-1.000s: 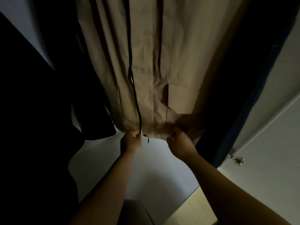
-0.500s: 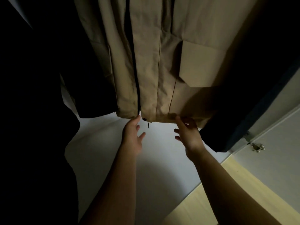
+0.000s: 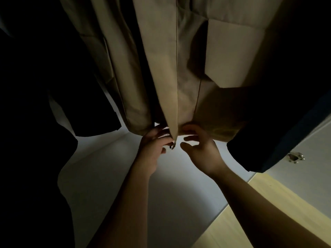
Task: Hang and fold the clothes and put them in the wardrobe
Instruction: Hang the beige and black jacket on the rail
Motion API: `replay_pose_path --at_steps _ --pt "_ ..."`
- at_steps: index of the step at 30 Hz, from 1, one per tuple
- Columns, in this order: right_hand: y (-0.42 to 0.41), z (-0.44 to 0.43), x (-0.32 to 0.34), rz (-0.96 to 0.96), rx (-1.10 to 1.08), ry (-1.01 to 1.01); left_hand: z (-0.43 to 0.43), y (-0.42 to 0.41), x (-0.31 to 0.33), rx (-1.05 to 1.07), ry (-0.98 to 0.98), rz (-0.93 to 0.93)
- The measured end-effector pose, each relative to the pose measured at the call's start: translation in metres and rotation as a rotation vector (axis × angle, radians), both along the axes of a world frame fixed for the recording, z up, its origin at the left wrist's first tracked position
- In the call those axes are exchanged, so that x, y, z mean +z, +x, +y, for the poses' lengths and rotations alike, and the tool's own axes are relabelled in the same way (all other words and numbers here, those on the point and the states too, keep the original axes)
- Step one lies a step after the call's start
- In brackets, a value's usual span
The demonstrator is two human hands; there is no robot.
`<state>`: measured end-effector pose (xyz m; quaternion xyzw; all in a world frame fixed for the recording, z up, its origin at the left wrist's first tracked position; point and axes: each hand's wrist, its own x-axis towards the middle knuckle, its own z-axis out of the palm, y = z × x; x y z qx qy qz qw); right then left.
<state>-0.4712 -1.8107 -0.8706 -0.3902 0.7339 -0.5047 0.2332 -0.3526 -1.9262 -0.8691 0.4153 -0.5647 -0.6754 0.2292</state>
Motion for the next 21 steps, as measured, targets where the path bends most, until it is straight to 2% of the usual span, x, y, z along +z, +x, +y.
replay_pose_path --at_steps 2,4,7,9,13,16,19,21 --pt "-0.003 -0.001 -0.003 0.022 0.1 0.008 0.004 -0.004 0.001 -0.122 -0.146 0.016" --pt "-0.003 -0.001 -0.006 0.083 0.167 0.001 0.007 -0.009 -0.001 -0.083 -0.24 -0.023" --pt "-0.001 -0.001 -0.012 0.235 0.147 -0.077 0.009 -0.015 -0.002 -0.022 -0.319 -0.078" --pt "-0.001 0.0 -0.01 0.248 0.104 -0.108 0.009 -0.016 0.0 -0.037 -0.355 -0.049" --pt "-0.019 0.007 -0.003 -0.089 0.171 0.036 0.011 -0.017 0.013 -0.064 -0.405 0.096" --pt "-0.024 0.012 -0.003 -0.222 0.219 0.131 0.015 -0.019 0.028 0.032 -0.379 0.252" --pt "-0.021 0.011 -0.003 -0.282 0.21 0.151 0.021 -0.025 0.039 0.118 -0.529 0.219" --pt "-0.019 0.009 -0.004 -0.426 0.142 0.171 0.027 -0.029 0.041 0.182 -0.582 0.164"
